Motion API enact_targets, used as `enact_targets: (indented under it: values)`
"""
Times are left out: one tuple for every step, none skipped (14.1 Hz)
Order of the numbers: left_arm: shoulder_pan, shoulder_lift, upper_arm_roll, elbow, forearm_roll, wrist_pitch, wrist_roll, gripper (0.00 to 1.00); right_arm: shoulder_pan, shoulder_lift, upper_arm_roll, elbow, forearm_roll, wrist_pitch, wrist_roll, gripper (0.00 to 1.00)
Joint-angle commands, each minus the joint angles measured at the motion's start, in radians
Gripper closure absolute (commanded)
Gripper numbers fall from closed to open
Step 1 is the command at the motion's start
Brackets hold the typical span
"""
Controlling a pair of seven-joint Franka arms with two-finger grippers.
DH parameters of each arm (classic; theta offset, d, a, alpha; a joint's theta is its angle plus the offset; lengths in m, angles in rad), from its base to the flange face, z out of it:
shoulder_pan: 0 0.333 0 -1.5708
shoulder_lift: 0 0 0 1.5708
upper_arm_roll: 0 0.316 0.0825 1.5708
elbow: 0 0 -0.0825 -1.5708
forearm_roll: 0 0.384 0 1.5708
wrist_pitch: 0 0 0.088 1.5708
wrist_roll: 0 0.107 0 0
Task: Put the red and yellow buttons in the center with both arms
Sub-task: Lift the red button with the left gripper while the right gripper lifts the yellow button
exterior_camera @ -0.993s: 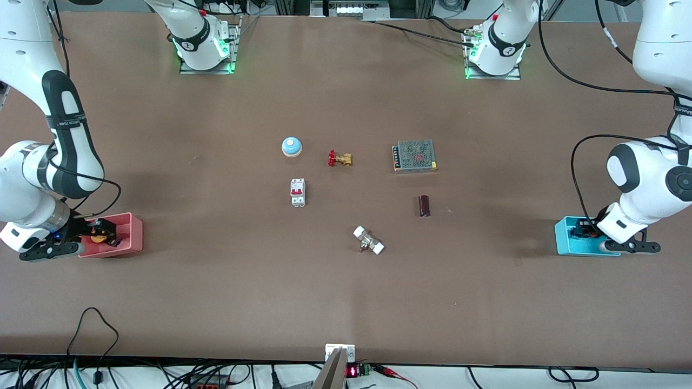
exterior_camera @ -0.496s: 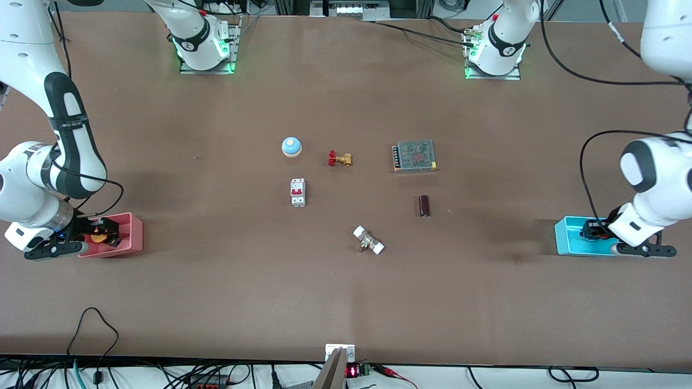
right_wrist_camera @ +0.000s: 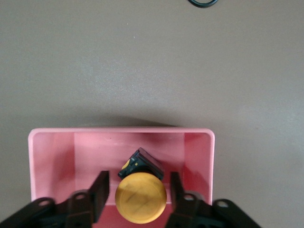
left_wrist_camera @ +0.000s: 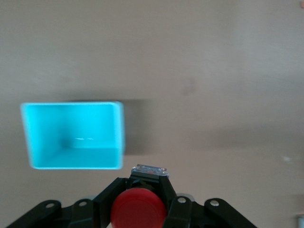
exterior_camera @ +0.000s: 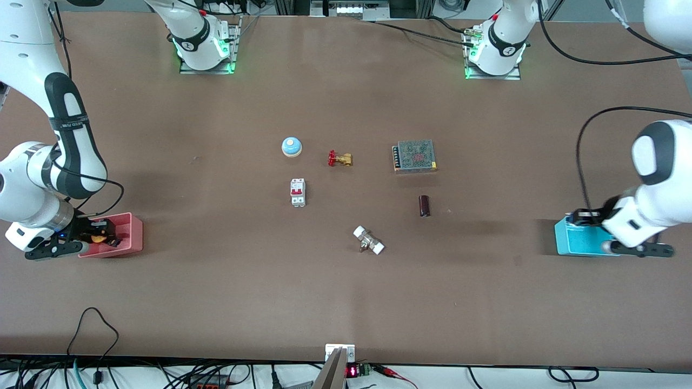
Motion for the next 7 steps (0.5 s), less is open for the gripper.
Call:
enact_targets:
  values:
    - [0.003,-0.042,-0.089,-0.106,0.007,-0.007,-0.2,0.64,-0.008,-0.001,0.009,-0.008,0.011,0.014,-0.017,0.56]
    - [-0.006,-0.048,-0.132,-0.135,0.015,-0.006,-0.294,0.64,-0.008,-0.002,0.009,-0.008,0.009,0.012,-0.018,0.6]
    - [-0.03,-0.054,-0.154,-0.164,0.021,-0.004,-0.384,0.64,-0.008,-0.002,0.009,-0.008,0.009,0.012,-0.018,0.63]
    - [-0.071,-0.06,-0.156,-0.181,0.024,-0.007,-0.439,0.64,-0.008,-0.002,0.009,-0.008,0.009,0.011,-0.02,0.66]
    - [-0.123,-0.062,-0.154,-0.206,0.042,-0.007,-0.485,0.64,-0.007,-0.002,0.009,-0.008,0.009,0.011,-0.021,0.68]
    - [-0.154,-0.062,-0.154,-0.221,0.077,-0.004,-0.546,0.65,-0.007,-0.002,0.009,-0.008,0.009,0.009,-0.024,0.68]
    - [-0.186,-0.059,-0.156,-0.238,0.135,-0.002,-0.606,0.65,-0.007,-0.005,0.009,-0.008,0.008,0.009,-0.026,0.7]
